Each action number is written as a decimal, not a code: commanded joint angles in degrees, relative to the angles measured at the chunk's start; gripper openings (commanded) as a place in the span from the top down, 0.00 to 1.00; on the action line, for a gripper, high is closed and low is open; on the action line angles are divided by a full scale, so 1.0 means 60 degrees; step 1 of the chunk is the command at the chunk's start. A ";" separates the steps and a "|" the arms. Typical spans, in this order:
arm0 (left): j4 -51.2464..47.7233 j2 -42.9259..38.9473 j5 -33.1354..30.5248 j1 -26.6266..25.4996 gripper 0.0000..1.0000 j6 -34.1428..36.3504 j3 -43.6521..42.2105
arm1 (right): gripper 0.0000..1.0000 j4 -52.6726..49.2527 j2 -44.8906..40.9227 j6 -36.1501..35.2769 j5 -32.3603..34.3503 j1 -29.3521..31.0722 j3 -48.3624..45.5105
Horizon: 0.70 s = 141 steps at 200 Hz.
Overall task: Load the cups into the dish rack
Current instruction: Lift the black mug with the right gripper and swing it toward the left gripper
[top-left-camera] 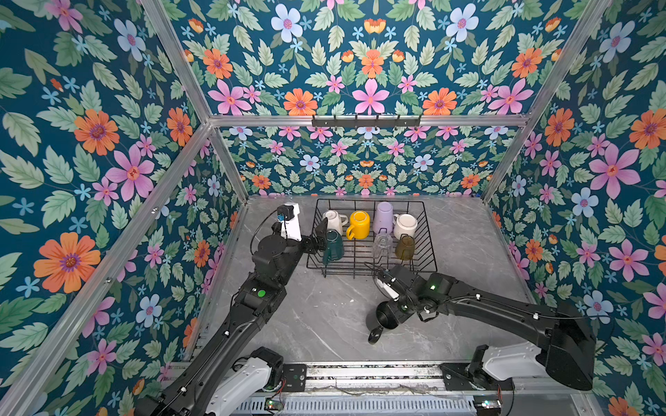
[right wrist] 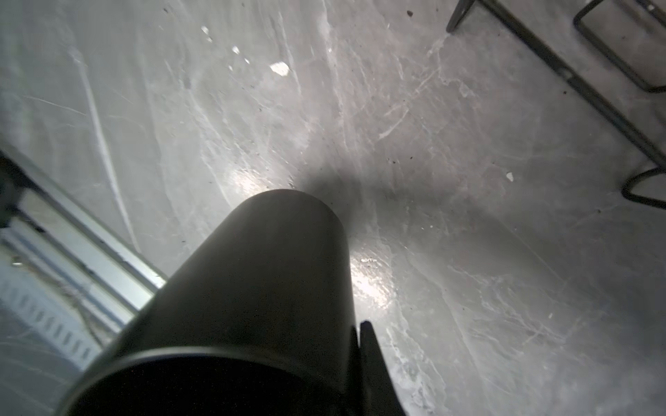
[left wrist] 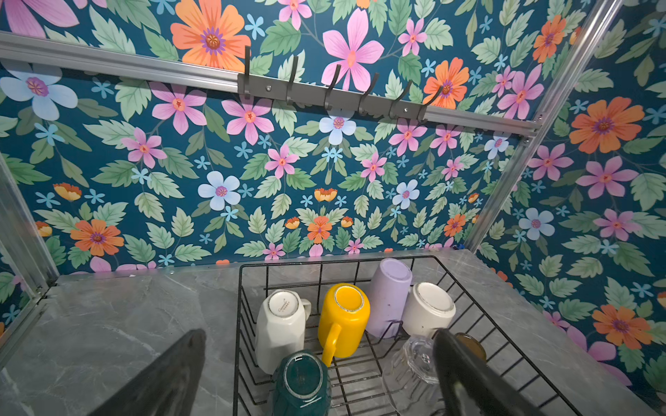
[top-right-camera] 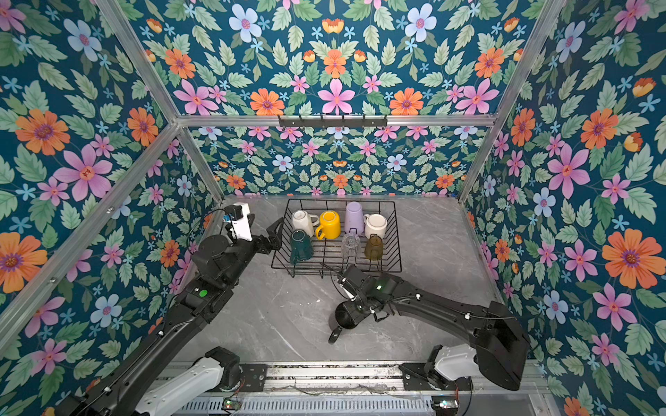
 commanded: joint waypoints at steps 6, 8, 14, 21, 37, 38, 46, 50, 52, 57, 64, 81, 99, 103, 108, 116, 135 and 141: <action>0.1203 -0.0272 0.0845 0.0007 0.00 0.0043 -0.0395 | 1.00 0.0924 -0.0986 0.0730 -0.1737 -0.0750 -0.0288; 0.1263 -0.0301 0.0918 -0.0001 0.00 0.0057 -0.0441 | 1.00 0.0992 -0.1075 0.0776 -0.1867 -0.0823 -0.0320; 0.1464 -0.0390 0.1200 0.0008 0.00 0.0124 -0.0567 | 1.00 0.1187 -0.1352 0.0934 -0.2200 -0.1047 -0.0433; 0.1720 -0.0480 0.1576 0.0003 0.00 0.0194 -0.0716 | 1.00 0.1420 -0.1661 0.1113 -0.2606 -0.1311 -0.0560; 0.2327 -0.0641 0.2338 0.0004 0.00 0.0282 -0.1091 | 1.00 0.2000 -0.2301 0.1585 -0.3550 -0.1975 -0.0840; 0.2367 -0.0654 0.2392 0.0000 0.00 0.0291 -0.1116 | 1.00 0.2042 -0.2353 0.1610 -0.3607 -0.2007 -0.0866; 0.2688 -0.0720 0.2863 0.0010 0.00 0.0343 -0.1306 | 1.00 0.2341 -0.2608 0.1882 -0.4101 -0.2360 -0.1021; 0.2829 -0.0746 0.3095 -0.0003 0.00 0.0376 -0.1397 | 1.00 0.2536 -0.2720 0.2020 -0.4337 -0.2531 -0.1095; 0.2918 -0.0753 0.3205 0.0007 0.01 0.0374 -0.1454 | 1.00 0.2614 -0.2772 0.2105 -0.4455 -0.2616 -0.1126; 0.3113 -0.0789 0.3469 0.0006 0.01 0.0385 -0.1556 | 1.00 0.2822 -0.2902 0.2289 -0.4748 -0.2819 -0.1226; 0.3353 -0.0824 0.3851 0.0007 0.01 0.0408 -0.1690 | 1.00 0.3199 -0.3058 0.2572 -0.5172 -0.3127 -0.1367; 0.3900 -0.0911 0.4826 0.0009 0.01 0.0461 -0.1976 | 1.00 0.4268 -0.3372 0.3495 -0.6217 -0.3897 -0.1759; 0.4125 -0.0855 0.5635 0.0009 0.01 0.0474 -0.2081 | 1.00 0.5636 -0.3544 0.4582 -0.7320 -0.4696 -0.2161; 0.4133 -0.0815 0.5820 0.0010 0.01 0.0508 -0.2092 | 1.00 0.5904 -0.3556 0.4818 -0.7501 -0.4835 -0.2238; 0.4154 -0.0782 0.6049 0.0008 0.01 0.0523 -0.2106 | 1.00 0.6223 -0.3561 0.5063 -0.7703 -0.4949 -0.2299; 0.4217 -0.0714 0.6405 0.0000 0.00 0.0520 -0.2129 | 1.00 0.6632 -0.3539 0.5390 -0.7958 -0.5127 -0.2366; 0.4335 -0.0488 0.7296 0.0011 0.00 0.0535 -0.2144 | 1.00 0.7564 -0.3429 0.6080 -0.8358 -0.5366 -0.2437; 0.4339 -0.0391 0.7519 0.0010 0.00 0.0542 -0.2137 | 1.00 0.7878 -0.3377 0.6318 -0.8468 -0.5410 -0.2444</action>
